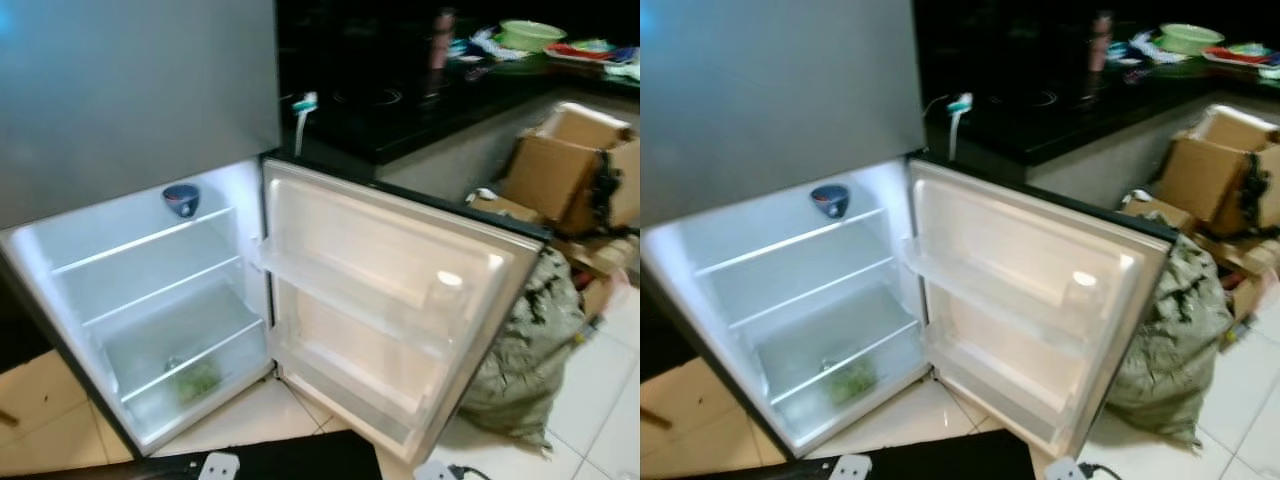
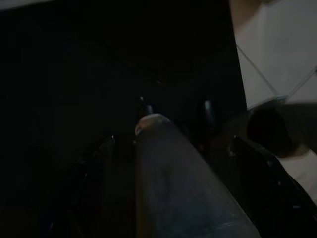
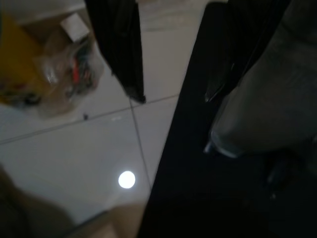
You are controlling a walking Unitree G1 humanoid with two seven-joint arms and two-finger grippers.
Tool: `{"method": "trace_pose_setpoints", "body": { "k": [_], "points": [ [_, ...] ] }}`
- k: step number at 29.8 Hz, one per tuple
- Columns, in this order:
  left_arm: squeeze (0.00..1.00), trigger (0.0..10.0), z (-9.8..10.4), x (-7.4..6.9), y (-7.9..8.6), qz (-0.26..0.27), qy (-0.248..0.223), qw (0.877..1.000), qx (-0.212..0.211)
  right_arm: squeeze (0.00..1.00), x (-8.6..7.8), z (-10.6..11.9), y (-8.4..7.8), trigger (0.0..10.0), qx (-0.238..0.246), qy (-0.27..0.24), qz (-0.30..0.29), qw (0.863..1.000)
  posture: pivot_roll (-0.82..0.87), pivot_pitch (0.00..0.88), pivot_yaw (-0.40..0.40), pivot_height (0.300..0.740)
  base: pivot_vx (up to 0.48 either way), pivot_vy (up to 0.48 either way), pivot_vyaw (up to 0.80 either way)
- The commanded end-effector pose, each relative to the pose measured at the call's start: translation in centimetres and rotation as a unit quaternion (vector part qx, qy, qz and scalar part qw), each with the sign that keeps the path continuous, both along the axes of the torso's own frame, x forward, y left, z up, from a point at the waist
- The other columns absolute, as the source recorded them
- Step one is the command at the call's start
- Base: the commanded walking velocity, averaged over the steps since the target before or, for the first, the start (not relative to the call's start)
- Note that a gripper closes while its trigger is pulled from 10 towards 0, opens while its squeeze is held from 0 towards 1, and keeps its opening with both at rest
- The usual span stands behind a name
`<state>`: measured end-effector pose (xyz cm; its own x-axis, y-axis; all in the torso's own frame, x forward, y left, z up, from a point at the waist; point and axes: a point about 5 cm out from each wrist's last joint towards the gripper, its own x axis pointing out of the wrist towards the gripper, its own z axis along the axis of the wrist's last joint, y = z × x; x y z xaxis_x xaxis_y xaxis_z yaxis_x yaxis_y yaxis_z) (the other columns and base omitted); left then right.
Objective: Restocking fridge
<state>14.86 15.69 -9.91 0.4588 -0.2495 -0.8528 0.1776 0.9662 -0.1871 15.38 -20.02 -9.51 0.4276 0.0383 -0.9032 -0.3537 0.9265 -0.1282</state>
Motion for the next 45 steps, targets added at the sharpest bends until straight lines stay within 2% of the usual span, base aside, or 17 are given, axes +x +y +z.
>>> {"method": "trace_pose_setpoints", "body": {
  "k": [1,15,19,29,35,40,45],
  "points": [
    [0.00,10.0,0.0,-0.1,0.0,-0.008,0.002,1.000,0.005,0.00,-0.1,0.0,-0.1,10.0,0.003,-0.003,-0.005,1.000,-0.05,0.010,-0.011,0.740,0.000,-0.266,0.77],
    [0.00,10.0,0.0,0.1,-0.1,-0.002,-0.001,1.000,0.002,0.00,0.2,0.2,-0.5,10.0,-0.002,-0.009,-0.005,1.000,-0.06,0.005,-0.014,0.740,0.000,-0.019,0.72],
    [0.00,10.0,0.0,0.1,-0.3,-0.007,0.000,1.000,-0.003,0.00,0.3,0.3,-0.8,10.0,-0.010,-0.013,-0.015,1.000,-0.06,0.007,-0.014,0.740,0.000,0.000,0.00],
    [0.00,10.0,0.0,-0.1,-0.6,-0.008,0.003,1.000,-0.009,0.00,0.3,0.3,-1.0,10.0,-0.015,-0.012,-0.022,1.000,-0.07,0.008,-0.015,0.740,0.000,-0.411,0.00],
    [0.00,10.0,0.0,-0.1,-0.6,-0.003,0.002,1.000,-0.006,0.00,0.1,0.2,-1.4,10.0,-0.024,-0.009,-0.032,0.999,-0.07,0.009,-0.013,0.740,0.000,0.000,0.00],
    [0.00,10.0,0.0,0.0,-0.5,-0.002,0.001,1.000,-0.006,0.00,-0.1,0.3,-1.9,10.0,-0.035,-0.008,-0.050,0.998,-0.07,0.010,-0.012,0.740,0.000,0.000,0.00],
    [0.00,10.0,0.0,0.0,-0.5,-0.002,0.001,1.000,-0.007,0.00,-0.2,0.5,-3.3,10.0,-0.058,-0.011,-0.091,0.994,-0.07,0.010,-0.011,0.740,0.000,0.000,0.00]
  ]
}}
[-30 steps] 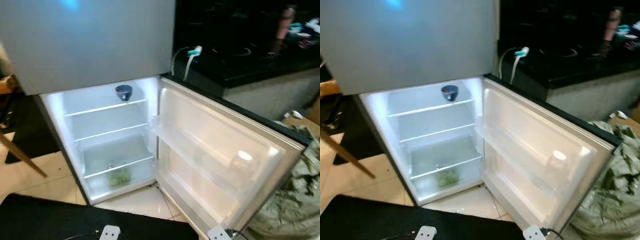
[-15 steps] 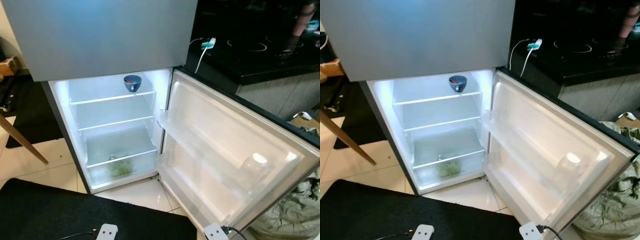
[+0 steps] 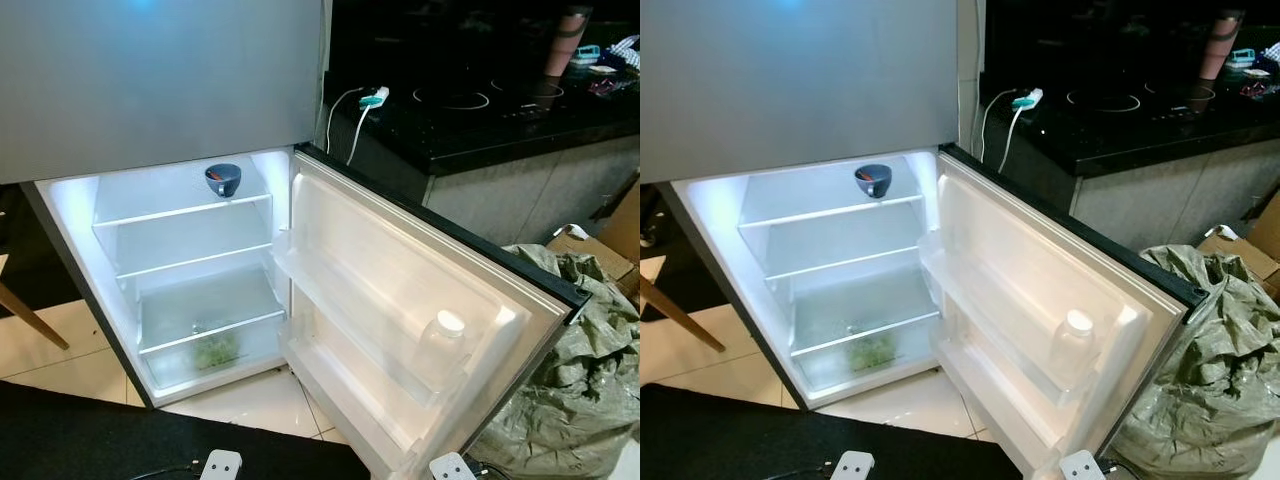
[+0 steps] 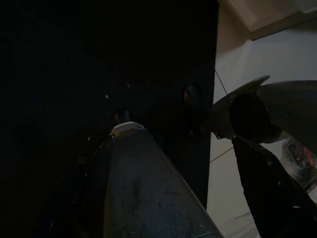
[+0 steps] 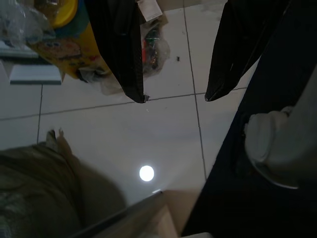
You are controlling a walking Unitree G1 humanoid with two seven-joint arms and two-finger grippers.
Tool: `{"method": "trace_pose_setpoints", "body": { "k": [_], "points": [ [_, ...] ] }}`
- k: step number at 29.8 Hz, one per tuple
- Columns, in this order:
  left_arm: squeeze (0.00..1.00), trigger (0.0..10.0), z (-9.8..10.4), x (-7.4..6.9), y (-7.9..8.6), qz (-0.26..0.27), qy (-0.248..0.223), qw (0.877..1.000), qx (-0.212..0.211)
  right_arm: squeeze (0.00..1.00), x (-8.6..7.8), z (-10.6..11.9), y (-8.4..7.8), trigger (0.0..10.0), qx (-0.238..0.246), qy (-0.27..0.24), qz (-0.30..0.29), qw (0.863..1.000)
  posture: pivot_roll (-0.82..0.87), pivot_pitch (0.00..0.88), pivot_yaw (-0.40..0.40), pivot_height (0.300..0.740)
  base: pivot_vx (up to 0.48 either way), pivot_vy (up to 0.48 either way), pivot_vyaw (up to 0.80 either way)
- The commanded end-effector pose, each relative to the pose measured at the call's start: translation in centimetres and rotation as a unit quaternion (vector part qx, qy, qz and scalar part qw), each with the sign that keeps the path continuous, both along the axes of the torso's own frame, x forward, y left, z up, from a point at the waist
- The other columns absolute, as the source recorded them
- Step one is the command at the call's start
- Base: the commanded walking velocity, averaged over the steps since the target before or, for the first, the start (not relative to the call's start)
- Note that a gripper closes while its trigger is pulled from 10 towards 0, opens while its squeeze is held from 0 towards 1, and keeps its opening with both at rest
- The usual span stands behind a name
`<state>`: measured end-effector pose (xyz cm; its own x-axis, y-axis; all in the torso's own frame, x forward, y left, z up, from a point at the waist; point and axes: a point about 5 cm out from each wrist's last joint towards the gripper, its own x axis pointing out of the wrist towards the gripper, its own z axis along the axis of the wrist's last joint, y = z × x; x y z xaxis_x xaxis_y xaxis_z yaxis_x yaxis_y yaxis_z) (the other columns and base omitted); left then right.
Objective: Restocking fridge
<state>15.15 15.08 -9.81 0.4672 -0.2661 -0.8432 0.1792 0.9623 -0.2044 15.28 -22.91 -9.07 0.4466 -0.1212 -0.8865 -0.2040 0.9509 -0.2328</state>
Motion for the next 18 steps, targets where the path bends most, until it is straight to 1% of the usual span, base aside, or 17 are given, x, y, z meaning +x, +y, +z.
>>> {"method": "trace_pose_setpoints", "body": {
  "k": [1,2,3,4,5,6,7,8,9,10,11,12,13,14,15,17,18],
  "points": [
    [0.00,10.0,-0.1,-0.3,0.1,-0.002,0.006,1.000,0.003,0.00,0.2,0.5,-1.8,10.0,-0.022,-0.017,-0.058,0.998,-0.07,0.010,-0.011,0.740,0.000,0.000,0.00],
    [0.00,10.0,-0.1,-0.3,0.1,-0.002,0.006,1.000,0.003,0.00,0.2,0.5,-1.8,10.0,-0.022,-0.017,-0.058,0.998,-0.07,0.010,-0.011,0.740,0.000,0.000,0.00],
    [0.00,10.0,-0.1,-0.3,0.1,-0.002,0.007,1.000,0.003,0.00,0.7,1.1,-2.9,10.0,-0.035,-0.041,-0.091,0.994,-0.07,0.012,-0.011,0.740,0.000,0.000,0.00],
    [0.00,10.0,-0.1,-0.3,0.1,-0.002,0.007,1.000,0.003,0.00,0.7,1.1,-2.9,10.0,-0.035,-0.041,-0.091,0.994,-0.07,0.012,-0.011,0.740,0.000,0.000,0.00],
    [0.00,10.0,-0.1,-0.3,0.1,-0.002,0.007,1.000,0.003,0.00,1.5,2.1,-4.6,10.0,-0.055,-0.078,-0.143,0.985,-0.07,0.013,-0.009,0.740,0.000,0.000,0.00],
    [0.00,10.0,-0.1,-0.3,0.1,-0.002,0.007,1.000,0.003,0.00,1.5,2.1,-4.6,10.0,-0.055,-0.078,-0.143,0.985,-0.07,0.013,-0.009,0.740,0.000,0.000,0.00],
    [0.00,10.0,-0.1,-0.3,0.2,-0.002,0.007,1.000,0.004,0.00,2.2,3.2,-6.5,10.0,-0.079,-0.112,-0.189,0.972,-0.07,0.012,-0.006,0.740,0.000,0.000,0.00],
    [0.00,10.0,-0.1,-0.3,0.2,-0.002,0.007,1.000,0.004,0.00,2.2,3.2,-6.5,10.0,-0.079,-0.112,-0.189,0.972,-0.07,0.012,-0.006,0.740,0.000,0.000,0.00],
    [0.00,10.0,-0.1,-0.3,0.2,-0.003,0.007,1.000,0.004,0.00,2.8,4.5,-8.5,10.0,-0.098,-0.148,-0.243,0.954,-0.07,0.012,-0.005,0.740,0.000,0.000,0.00],
    [0.00,10.0,-0.1,-0.3,0.2,-0.004,0.007,1.000,0.005,0.00,3.2,5.8,-10.2,10.0,-0.108,-0.181,-0.294,0.932,-0.07,0.012,-0.005,0.740,0.000,0.000,0.00],
    [0.00,10.0,-0.1,-0.3,0.2,-0.005,0.007,1.000,0.005,0.00,3.4,6.5,-11.2,10.0,-0.112,-0.201,-0.323,0.918,-0.08,0.011,-0.002,0.740,0.000,0.000,0.00],
    [0.00,10.0,-0.1,-0.3,0.2,-0.005,0.007,1.000,0.005,0.00,3.4,6.5,-11.2,10.0,-0.112,-0.201,-0.323,0.918,-0.08,0.011,-0.002,0.740,0.000,0.000,0.00],
    [0.00,10.0,-0.1,-0.3,0.2,-0.006,0.007,1.000,0.005,0.00,3.7,7.4,-12.3,10.0,-0.110,-0.225,-0.358,0.899,-0.08,0.010,-0.003,0.740,0.000,0.000,0.00],
    [0.00,10.0,-0.1,-0.3,0.2,-0.006,0.007,1.000,0.005,0.00,3.8,7.9,-12.9,10.0,-0.108,-0.239,-0.377,0.888,-0.08,0.010,-0.003,0.740,0.000,0.000,0.00],
    [0.00,10.0,-0.1,-0.2,0.2,-0.007,0.006,1.000,0.004,0.00,4.1,8.9,-13.8,10.0,-0.096,-0.269,-0.411,0.866,-0.08,0.009,-0.001,0.740,0.000,0.000,0.00],
    [0.00,10.0,0.0,-0.1,0.1,-0.008,0.004,1.000,0.003,0.00,4.8,10.7,-15.3,10.0,-0.052,-0.331,-0.468,0.818,-0.08,0.008,-0.001,0.740,0.000,0.000,0.00],
    [0.00,10.0,0.0,0.0,0.1,-0.008,0.003,1.000,0.002,0.00,5.1,11.2,-15.7,10.0,-0.037,-0.349,-0.482,0.803,-0.08,0.008,-0.001,0.740,0.000,0.000,0.00]
  ]
}}
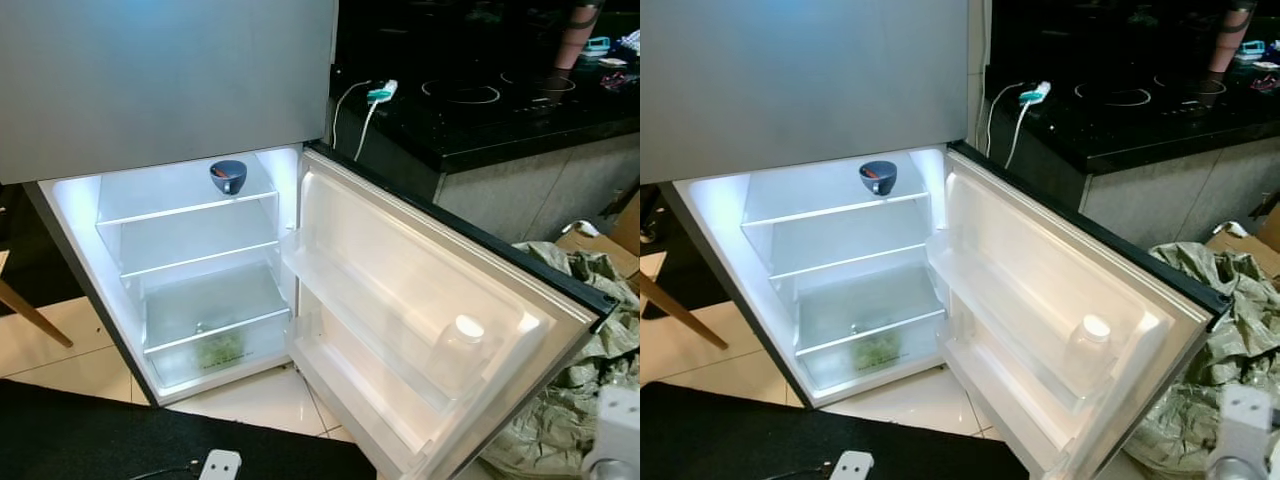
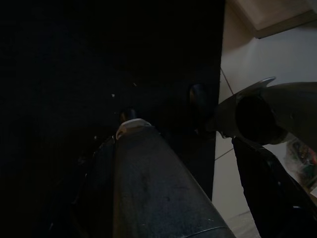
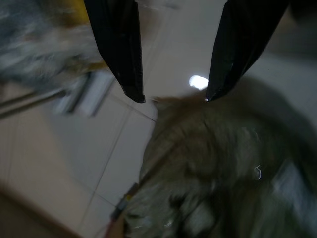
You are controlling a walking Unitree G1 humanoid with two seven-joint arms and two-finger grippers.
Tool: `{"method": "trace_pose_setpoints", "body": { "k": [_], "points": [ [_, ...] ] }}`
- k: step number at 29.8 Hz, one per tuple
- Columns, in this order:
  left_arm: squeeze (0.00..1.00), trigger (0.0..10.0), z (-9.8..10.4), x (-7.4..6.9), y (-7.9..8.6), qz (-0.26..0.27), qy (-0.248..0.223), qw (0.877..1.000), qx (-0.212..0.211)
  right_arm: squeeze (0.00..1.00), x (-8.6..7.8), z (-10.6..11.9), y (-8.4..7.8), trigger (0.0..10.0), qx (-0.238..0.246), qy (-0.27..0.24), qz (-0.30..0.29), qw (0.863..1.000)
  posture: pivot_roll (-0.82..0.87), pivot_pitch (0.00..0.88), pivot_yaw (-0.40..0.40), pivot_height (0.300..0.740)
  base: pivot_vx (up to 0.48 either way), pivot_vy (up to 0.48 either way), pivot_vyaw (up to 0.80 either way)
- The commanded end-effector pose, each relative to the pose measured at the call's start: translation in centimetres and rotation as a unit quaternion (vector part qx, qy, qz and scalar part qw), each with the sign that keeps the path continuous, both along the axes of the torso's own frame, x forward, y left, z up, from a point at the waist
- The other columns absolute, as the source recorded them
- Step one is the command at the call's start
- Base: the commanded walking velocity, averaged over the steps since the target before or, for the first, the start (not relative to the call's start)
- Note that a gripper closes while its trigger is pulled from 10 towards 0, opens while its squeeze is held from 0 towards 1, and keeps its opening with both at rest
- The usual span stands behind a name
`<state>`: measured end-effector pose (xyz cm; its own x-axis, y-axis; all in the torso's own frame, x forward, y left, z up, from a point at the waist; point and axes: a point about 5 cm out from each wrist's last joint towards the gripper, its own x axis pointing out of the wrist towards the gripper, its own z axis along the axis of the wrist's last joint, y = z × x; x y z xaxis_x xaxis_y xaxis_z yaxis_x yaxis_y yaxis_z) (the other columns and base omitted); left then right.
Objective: Restocking fridge
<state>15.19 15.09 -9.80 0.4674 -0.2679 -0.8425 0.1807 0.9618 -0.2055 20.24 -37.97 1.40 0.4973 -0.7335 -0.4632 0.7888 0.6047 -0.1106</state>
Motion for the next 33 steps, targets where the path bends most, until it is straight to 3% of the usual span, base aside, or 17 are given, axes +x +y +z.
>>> {"method": "trace_pose_setpoints", "body": {
  "k": [1,4,5,14,19,22,25,33],
  "points": [
    [0.00,10.0,0.0,-0.1,0.0,-0.008,0.003,1.000,0.003,0.00,0.2,0.9,-0.7,10.0,0.013,-0.054,-0.028,0.998,-0.08,0.008,-0.001,0.740,0.000,0.000,0.00],
    [0.00,10.0,0.0,-0.1,0.0,-0.009,0.003,1.000,0.002,0.00,1.1,1.7,-0.8,10.0,0.027,-0.099,-0.020,0.994,-0.08,0.010,0.002,0.740,0.000,0.000,0.00],
    [0.00,10.0,0.0,-0.1,0.0,-0.009,0.003,1.000,0.002,0.00,2.2,2.7,-0.9,10.0,0.039,-0.146,0.007,0.989,-0.08,0.011,0.002,0.740,0.000,0.000,0.00],
    [0.00,10.0,-0.1,-0.4,0.3,-0.009,0.006,1.000,0.003,0.00,3.7,4.0,-0.5,10.0,0.061,-0.202,0.074,0.975,-0.08,0.015,0.001,0.740,0.000,0.000,0.00],
    [0.00,10.0,-0.2,-0.5,0.3,-0.012,0.007,1.000,0.004,0.00,4.8,4.9,0.1,10.0,0.091,-0.265,0.139,0.950,-0.08,0.012,0.004,0.740,0.000,0.000,0.00],
    [0.00,10.0,-0.1,-0.4,0.3,-0.013,0.007,1.000,0.004,0.00,5.0,5.0,0.2,10.0,0.096,-0.274,0.152,0.945,-0.08,0.012,0.004,0.740,0.000,0.000,0.00],
    [0.00,10.0,-0.1,-0.2,0.2,-0.015,0.004,1.000,0.004,0.00,5.4,5.2,1.0,10.0,0.123,-0.303,0.210,0.921,-0.09,0.010,0.004,0.740,0.000,0.000,0.00],
    [0.00,10.0,-0.1,-0.2,0.2,-0.016,0.005,1.000,0.004,0.00,5.6,4.6,2.7,10.0,0.162,-0.301,0.308,0.888,-0.09,0.014,0.007,0.740,0.000,0.000,0.00]
  ]
}}
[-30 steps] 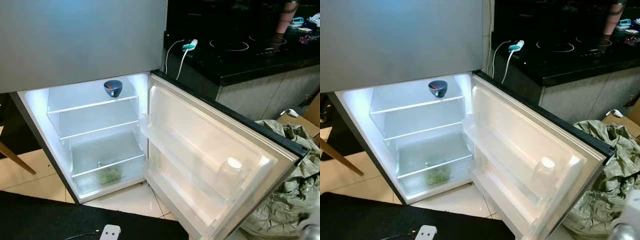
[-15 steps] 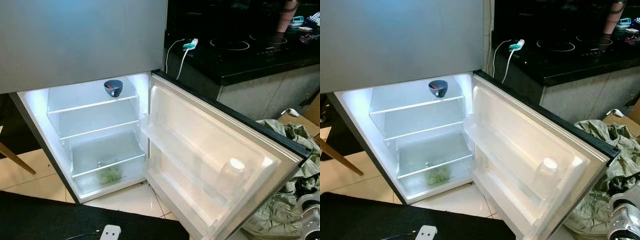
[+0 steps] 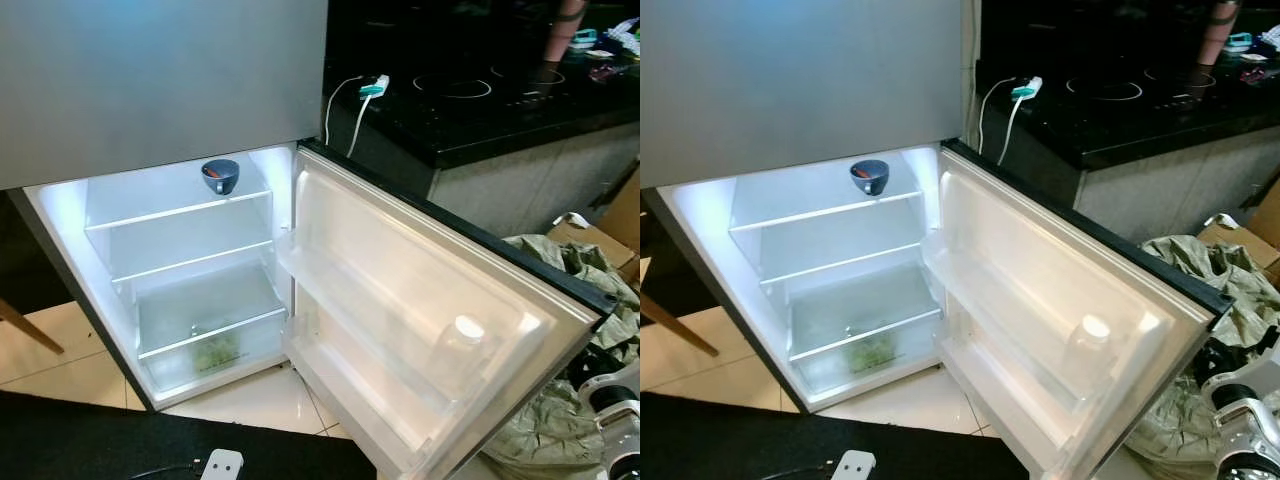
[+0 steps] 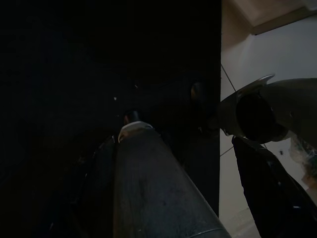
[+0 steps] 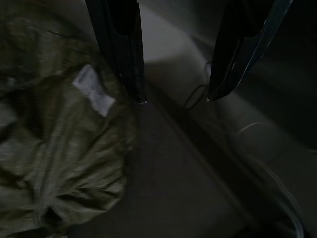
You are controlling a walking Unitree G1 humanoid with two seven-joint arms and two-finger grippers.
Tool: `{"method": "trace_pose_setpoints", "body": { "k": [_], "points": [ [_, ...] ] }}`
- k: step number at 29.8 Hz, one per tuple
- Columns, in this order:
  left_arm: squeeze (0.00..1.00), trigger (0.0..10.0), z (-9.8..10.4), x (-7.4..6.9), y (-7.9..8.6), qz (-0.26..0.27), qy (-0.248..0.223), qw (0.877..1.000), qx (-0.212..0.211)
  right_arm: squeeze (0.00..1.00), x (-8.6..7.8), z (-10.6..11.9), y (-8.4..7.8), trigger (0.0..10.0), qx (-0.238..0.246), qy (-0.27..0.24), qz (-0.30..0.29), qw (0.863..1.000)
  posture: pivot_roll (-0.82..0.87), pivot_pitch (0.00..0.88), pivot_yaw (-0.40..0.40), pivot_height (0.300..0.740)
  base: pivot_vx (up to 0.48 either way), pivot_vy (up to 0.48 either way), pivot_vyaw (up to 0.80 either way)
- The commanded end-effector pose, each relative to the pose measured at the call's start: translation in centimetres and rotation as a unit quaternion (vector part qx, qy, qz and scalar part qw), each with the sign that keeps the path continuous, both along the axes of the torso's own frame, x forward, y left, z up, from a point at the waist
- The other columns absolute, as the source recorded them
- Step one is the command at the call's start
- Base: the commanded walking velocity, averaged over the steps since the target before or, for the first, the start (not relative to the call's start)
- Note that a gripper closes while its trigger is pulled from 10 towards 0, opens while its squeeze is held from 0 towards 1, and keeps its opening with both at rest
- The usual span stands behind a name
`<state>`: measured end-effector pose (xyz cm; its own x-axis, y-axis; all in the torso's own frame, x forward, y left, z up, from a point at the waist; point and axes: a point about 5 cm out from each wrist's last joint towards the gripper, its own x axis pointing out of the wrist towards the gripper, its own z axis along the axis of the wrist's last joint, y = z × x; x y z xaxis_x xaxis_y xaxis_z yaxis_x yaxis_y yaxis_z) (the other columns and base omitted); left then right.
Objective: Restocking fridge
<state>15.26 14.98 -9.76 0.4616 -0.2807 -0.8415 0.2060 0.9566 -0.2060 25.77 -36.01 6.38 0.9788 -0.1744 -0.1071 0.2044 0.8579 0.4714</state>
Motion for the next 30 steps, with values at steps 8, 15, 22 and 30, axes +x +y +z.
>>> {"method": "trace_pose_setpoints", "body": {
  "k": [8,15,22,30],
  "points": [
    [0.00,10.0,-0.2,-0.6,0.5,-0.001,0.009,1.000,0.006,0.00,-0.1,-1.1,2.0,10.0,0.012,0.006,0.107,0.994,-0.08,0.016,0.007,0.740,0.000,0.000,0.00],
    [0.00,10.0,-0.2,-0.5,0.5,0.000,0.008,1.000,0.006,0.00,-0.8,-1.7,3.5,10.0,0.043,-0.003,0.218,0.975,-0.08,0.017,0.007,0.740,0.000,0.000,0.00],
    [0.00,10.0,-0.2,-0.5,0.3,-0.002,0.008,1.000,0.004,0.00,-1.4,-2.5,5.4,10.0,0.068,-0.005,0.312,0.948,-0.09,0.022,0.009,0.740,0.000,0.000,0.00],
    [0.00,10.0,-0.2,-0.6,0.4,-0.005,0.009,1.000,0.004,0.00,-1.6,-3.4,8.9,10.0,0.090,-0.007,0.424,0.901,-0.09,0.024,0.013,0.740,0.000,0.000,0.00]
  ]
}}
